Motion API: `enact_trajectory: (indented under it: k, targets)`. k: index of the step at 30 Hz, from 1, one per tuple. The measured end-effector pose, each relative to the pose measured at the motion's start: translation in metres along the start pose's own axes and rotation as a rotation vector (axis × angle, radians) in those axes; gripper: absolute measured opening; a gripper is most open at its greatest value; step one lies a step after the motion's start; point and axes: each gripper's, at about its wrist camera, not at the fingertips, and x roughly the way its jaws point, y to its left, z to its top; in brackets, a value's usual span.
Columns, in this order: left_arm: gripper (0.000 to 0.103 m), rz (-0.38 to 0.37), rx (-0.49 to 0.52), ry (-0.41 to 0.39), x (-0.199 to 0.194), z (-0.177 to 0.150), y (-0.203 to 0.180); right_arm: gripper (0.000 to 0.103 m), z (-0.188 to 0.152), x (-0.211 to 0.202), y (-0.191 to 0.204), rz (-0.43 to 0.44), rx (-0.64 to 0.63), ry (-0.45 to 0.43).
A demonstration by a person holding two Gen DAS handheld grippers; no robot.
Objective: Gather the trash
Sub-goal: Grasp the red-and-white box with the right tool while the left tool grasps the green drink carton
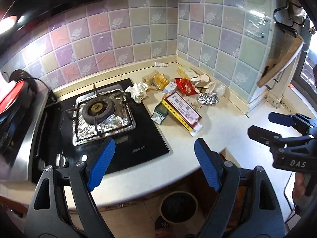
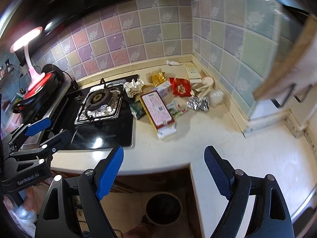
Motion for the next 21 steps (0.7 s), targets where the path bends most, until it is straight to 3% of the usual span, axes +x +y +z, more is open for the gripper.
enact_trajectory:
  k: [10,15,21]
  targets:
    - [0.08,-0.018,0.101,0.051,0.147,0.039,0.022,0.085,0.063,0.178,0.0,0.02,-0.061,0.095]
    - [0.08,-0.059,0.098,0.095,0.19,0.042,0.037,0.085,0.075,0.24,0.006,0.025,-0.107,0.158]
    - [0.08,-0.151,0.105,0.118,0.211,0.043,0.046,0.082,0.077,0.282,0.021,0.013,-0.185,0.197]
